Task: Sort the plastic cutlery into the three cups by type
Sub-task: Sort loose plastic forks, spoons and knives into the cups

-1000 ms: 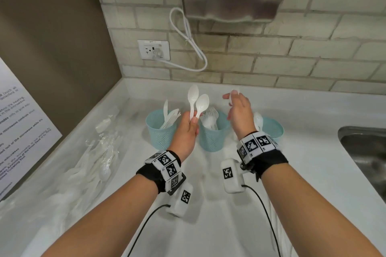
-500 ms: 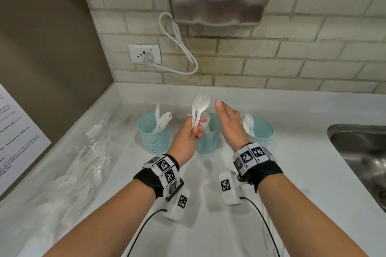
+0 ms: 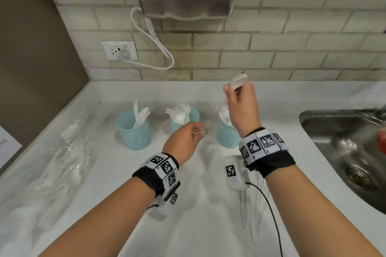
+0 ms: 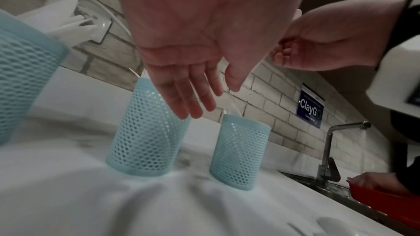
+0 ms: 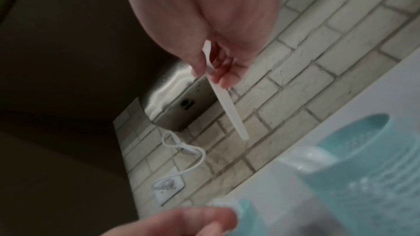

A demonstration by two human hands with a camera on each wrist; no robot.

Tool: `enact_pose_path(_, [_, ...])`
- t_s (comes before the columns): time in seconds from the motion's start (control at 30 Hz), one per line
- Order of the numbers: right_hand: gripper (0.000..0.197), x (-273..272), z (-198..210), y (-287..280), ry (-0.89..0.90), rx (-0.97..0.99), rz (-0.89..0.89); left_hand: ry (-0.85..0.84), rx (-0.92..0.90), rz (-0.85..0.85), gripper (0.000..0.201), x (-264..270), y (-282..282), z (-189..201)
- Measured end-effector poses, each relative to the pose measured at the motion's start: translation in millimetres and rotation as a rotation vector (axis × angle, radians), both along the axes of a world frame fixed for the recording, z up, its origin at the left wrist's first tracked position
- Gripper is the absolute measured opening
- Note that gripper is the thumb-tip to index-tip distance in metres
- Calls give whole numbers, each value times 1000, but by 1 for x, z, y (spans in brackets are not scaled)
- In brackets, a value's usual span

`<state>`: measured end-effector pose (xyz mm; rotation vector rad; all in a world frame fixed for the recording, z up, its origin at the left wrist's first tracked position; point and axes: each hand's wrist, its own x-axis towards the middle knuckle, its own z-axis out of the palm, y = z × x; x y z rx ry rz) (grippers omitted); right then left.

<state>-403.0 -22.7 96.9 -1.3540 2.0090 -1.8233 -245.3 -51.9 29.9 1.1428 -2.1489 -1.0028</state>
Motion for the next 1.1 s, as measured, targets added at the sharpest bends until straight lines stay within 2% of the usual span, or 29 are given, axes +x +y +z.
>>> enact_pose_path(0.07, [27,-16,1,3,39,21,-92,-20,18,13,31,-1,7,-4])
enact_pose_path(0.13, [28,-27,-4,4,20,161,-128,-62,44,18,32,-4,14,-9])
enact_pose_path(0.27, [30,-43,-22,7,21,437,-62,-179,83,-19,33,-14,29,-18])
enact_pose_path(0.37, [53,-48,-27,24,-91,481,-1,-298,113,-86,39,-24,41,-26])
enact_pose_path(0.43, [59,-52,-31,42,-67,459,-16,-384,148,-133,48,-31,49,-34])
enact_pose_path(0.5, [50,-57,-36,62,-48,431,-59,-478,190,-188,63,-40,59,-40])
enact_pose_path(0.53, [39,-60,-40,72,-43,438,-74,-524,204,-213,70,-43,65,-42])
enact_pose_path(0.6, [20,-67,-49,91,-30,538,-87,-583,220,-243,83,-50,77,-44])
enact_pose_path(0.77, [26,-81,-85,137,37,910,-113,-662,204,-284,111,-64,101,-47])
enact_pose_path(0.9, [37,-72,-103,160,14,1165,-101,-679,137,-300,105,-71,108,-48])
enact_pose_path(1.03, [40,-58,-107,159,57,1138,-24,-641,211,-269,87,-71,104,-45])
enact_pose_path(1.1, [39,-47,-109,155,18,1111,22,-593,247,-253,75,-71,103,-44])
